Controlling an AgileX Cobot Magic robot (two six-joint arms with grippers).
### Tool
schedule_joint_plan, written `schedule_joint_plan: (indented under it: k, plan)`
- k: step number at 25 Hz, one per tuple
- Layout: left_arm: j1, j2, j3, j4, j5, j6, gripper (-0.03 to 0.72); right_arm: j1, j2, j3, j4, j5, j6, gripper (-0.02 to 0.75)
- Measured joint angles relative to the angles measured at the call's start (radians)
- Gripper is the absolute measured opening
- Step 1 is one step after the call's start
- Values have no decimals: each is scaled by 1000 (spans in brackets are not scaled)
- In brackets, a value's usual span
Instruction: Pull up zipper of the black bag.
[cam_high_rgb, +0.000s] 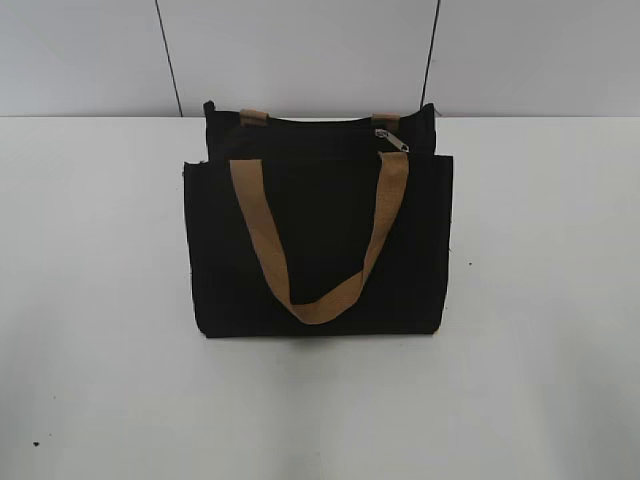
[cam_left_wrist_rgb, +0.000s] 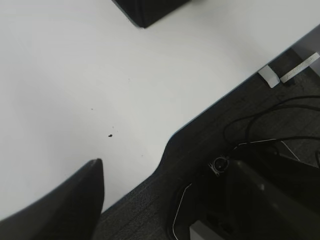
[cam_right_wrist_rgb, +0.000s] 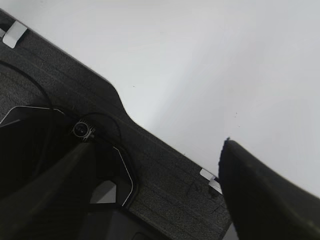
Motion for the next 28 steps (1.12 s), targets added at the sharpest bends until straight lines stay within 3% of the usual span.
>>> schedule_joint_plan:
  k: [4,11,13,16,20,28]
  plan:
    - [96,-49,5,-3,-2,1,582,-91,-21,1,21,0,0,587]
    - [447,-223,6,-2,-3,1,543,-402,-221,1,46,0,0,587]
    - [546,-279,6,-2,-3,1,529,-467,-299,1,46,0,0,587]
    - [643,-343,6,-2,-3,1,502,-525,-410,1,47,0,0,586]
    - [690,-415,6,-2,-4,1,473,-536,-471,2,47,2,0,586]
    - [696,-429,6,-3,-5,1,438,-537,-471,2,47,1,0,585]
